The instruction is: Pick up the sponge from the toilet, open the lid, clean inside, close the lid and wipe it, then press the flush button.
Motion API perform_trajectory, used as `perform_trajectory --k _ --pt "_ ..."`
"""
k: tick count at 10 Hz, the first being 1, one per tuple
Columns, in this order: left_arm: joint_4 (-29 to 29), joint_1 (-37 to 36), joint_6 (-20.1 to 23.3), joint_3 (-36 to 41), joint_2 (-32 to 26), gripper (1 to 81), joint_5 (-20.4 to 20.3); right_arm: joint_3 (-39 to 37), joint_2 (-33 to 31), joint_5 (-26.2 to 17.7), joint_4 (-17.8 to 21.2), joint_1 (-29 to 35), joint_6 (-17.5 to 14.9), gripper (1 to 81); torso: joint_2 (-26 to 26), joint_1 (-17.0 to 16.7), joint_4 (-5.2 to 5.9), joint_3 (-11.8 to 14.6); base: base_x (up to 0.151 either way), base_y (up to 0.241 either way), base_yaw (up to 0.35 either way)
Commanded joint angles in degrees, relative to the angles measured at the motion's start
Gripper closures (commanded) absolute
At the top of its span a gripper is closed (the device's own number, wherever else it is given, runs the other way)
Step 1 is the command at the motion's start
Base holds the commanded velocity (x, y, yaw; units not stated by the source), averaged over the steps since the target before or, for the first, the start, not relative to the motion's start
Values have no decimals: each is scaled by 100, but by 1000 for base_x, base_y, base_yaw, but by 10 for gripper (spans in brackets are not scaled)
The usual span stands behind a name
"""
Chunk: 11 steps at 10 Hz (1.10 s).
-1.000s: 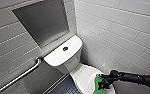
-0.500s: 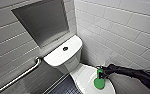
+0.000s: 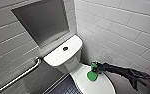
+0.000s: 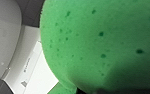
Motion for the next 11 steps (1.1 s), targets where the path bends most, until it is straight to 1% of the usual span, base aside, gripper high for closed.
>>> perform_trajectory --k 1,2,3,4,5,6,8,9,10,11 --pt "-21 49 36 55 -106 10 449 1095 -438 300 95 296 -90 811 0 0 0 0 0 0 0" --pt "-12 49 36 55 -97 10 449 2062 -1044 370 -19 216 -55 811 0 2 0 0 0 0 0" --pt "-3 49 36 55 -79 10 449 2656 -1437 370 -430 172 -3 811 0 2 0 0 0 0 0" --pt "-3 49 36 55 -62 10 449 2913 -1658 378 -701 59 414 811 2 2 0 0 0 0 0" --pt "-3 58 36 55 -53 10 449 3055 -1782 388 -1037 -56 752 811 2 2 0 0 0 0 0" --pt "5 67 36 37 -53 10 449 3272 -1913 396 -1421 -135 1171 811 2 2 0 0 0 0 0" --pt "5 67 44 2 -18 10 449 4168 -2430 309 -2370 -275 2102 811 2 2 0 0 0 0 0" --pt "5 67 44 2 -9 10 449 4592 -2661 117 -3004 -424 2692 811 2 2 0 0 0 0 0" --pt "5 75 45 2 9 10 449 4882 -2801 -277 -3670 -591 3333 811 2 2 0 0 0 0 0" --pt "5 67 78 2 17 10 440 5075 -2932 -448 -4361 -775 3937 811 2 5 0 0 0 0 0"
